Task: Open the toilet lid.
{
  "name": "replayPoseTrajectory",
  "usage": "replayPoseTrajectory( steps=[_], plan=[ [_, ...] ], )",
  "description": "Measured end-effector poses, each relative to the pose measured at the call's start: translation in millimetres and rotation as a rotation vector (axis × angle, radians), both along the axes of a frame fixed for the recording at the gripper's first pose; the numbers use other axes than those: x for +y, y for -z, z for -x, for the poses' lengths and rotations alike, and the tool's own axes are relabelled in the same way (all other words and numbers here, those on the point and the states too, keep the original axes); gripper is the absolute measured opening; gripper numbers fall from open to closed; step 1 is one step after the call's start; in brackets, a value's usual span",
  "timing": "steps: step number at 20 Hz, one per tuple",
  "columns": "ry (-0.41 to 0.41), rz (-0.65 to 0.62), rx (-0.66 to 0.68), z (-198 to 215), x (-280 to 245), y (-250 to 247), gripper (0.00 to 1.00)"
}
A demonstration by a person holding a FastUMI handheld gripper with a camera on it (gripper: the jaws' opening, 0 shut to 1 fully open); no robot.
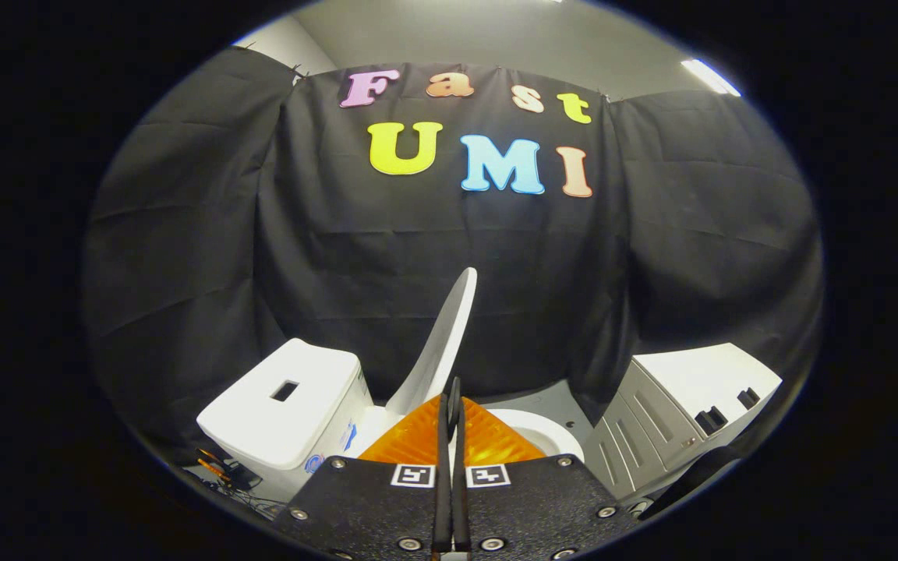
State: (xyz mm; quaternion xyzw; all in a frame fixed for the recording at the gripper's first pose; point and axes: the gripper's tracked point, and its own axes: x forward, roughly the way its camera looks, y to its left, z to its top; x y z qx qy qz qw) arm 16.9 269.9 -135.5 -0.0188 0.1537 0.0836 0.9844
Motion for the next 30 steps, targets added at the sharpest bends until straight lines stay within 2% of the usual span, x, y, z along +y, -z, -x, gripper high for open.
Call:
replayPoseTrajectory(
  steps=[4,9,14,18,21,30],
  plan=[
    [-0.062,-0.035,-0.054,3,28,-13,0.0],
    [-0.095,-0.018,-0.091,8,52,-17,0.0],
    [-0.149,0.099,-0.173,12,81,-23,0.01],
    [-0.18,0.066,-0.173,15,104,-22,0.01],
    [-0.197,0.089,-0.186,18,121,-25,0.0],
    [-0.313,0.082,-0.19,30,179,-20,0.01]
  ],
)
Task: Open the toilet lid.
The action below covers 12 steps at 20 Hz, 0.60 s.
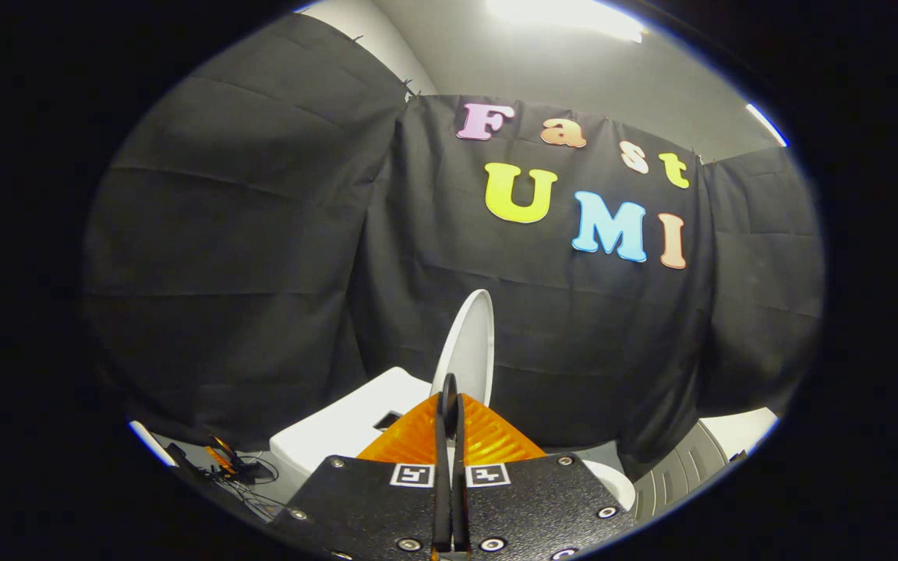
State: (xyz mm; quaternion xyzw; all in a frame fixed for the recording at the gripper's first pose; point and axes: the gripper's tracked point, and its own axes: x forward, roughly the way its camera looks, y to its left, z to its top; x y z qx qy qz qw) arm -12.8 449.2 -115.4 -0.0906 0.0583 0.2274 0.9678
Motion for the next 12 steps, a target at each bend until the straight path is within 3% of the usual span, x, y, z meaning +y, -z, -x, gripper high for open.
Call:
replayPoseTrajectory(
  steps=[12],
  plan=[
    [-0.063,0.112,-0.048,7,47,12,0.01]
  ],
)
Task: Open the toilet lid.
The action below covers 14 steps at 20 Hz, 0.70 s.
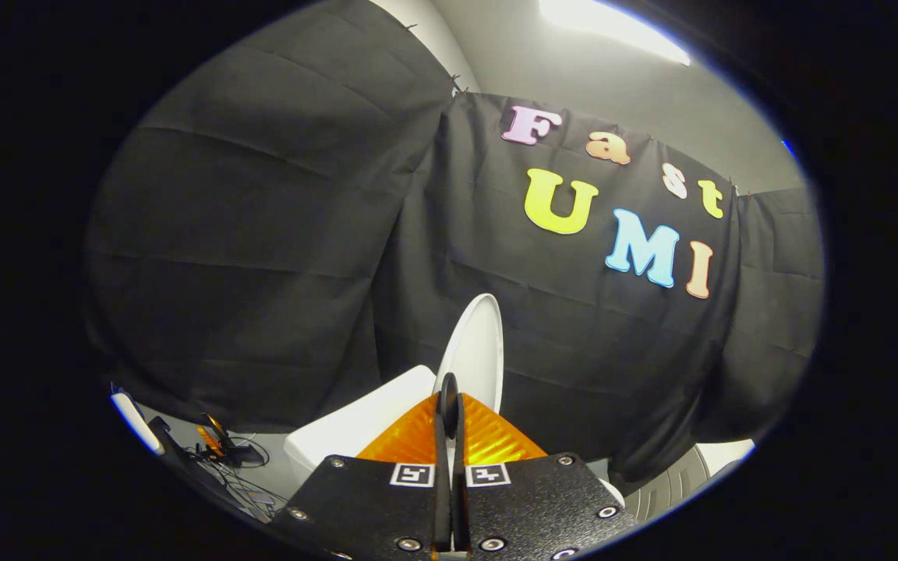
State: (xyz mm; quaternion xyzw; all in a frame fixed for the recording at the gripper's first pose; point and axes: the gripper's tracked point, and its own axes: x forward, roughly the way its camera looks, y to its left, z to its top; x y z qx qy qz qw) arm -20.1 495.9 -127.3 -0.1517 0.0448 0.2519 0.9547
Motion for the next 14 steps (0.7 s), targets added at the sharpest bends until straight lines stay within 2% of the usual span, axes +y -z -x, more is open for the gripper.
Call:
replayPoseTrajectory(
  steps=[7,10,11,13,14],
  plan=[
    [-0.014,-0.048,0.018,0,-3,-2,0.01],
    [-0.023,-0.026,0.032,0,-16,-6,0.08],
    [-0.048,-0.049,0.054,1,-15,-4,0.1],
    [-0.092,-0.133,0.052,12,-16,-25,0.17],
    [-0.105,-0.175,0.033,14,-23,-38,0.35]
  ],
)
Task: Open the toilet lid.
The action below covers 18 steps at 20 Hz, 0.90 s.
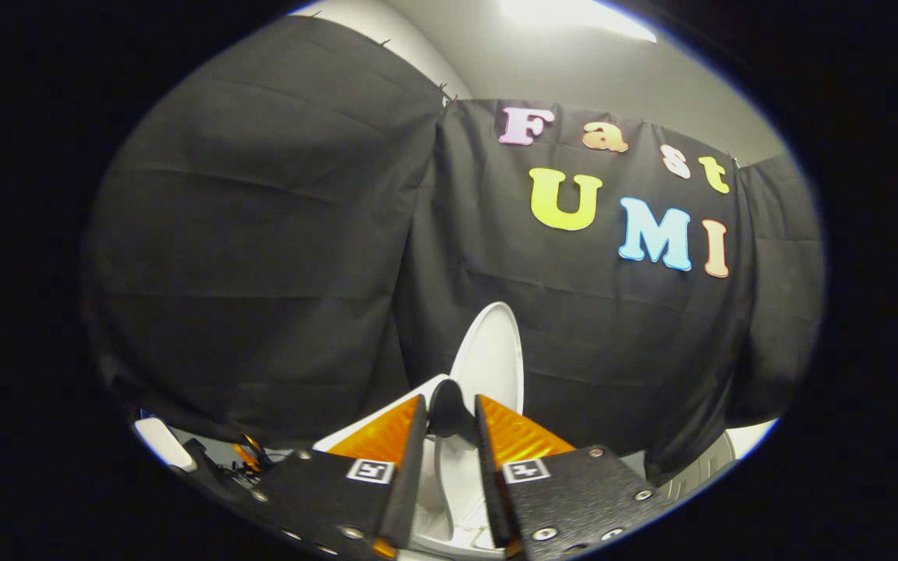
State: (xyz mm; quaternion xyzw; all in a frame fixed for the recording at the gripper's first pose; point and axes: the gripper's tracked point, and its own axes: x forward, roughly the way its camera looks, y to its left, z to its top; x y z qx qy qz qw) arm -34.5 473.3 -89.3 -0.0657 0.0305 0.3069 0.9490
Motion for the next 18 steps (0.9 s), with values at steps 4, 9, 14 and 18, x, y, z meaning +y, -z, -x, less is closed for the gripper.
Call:
replayPoseTrajectory(
  steps=[4,9,14,18],
  plan=[
    [-0.016,-0.161,-0.021,-4,-33,-35,0.95],
    [0.059,-0.202,-0.042,-55,-104,-55,0.95],
    [0.167,-0.143,-0.033,-110,-203,-45,0.95],
    [0.32,-0.102,-0.017,-140,-310,-29,0.95]
  ],
)
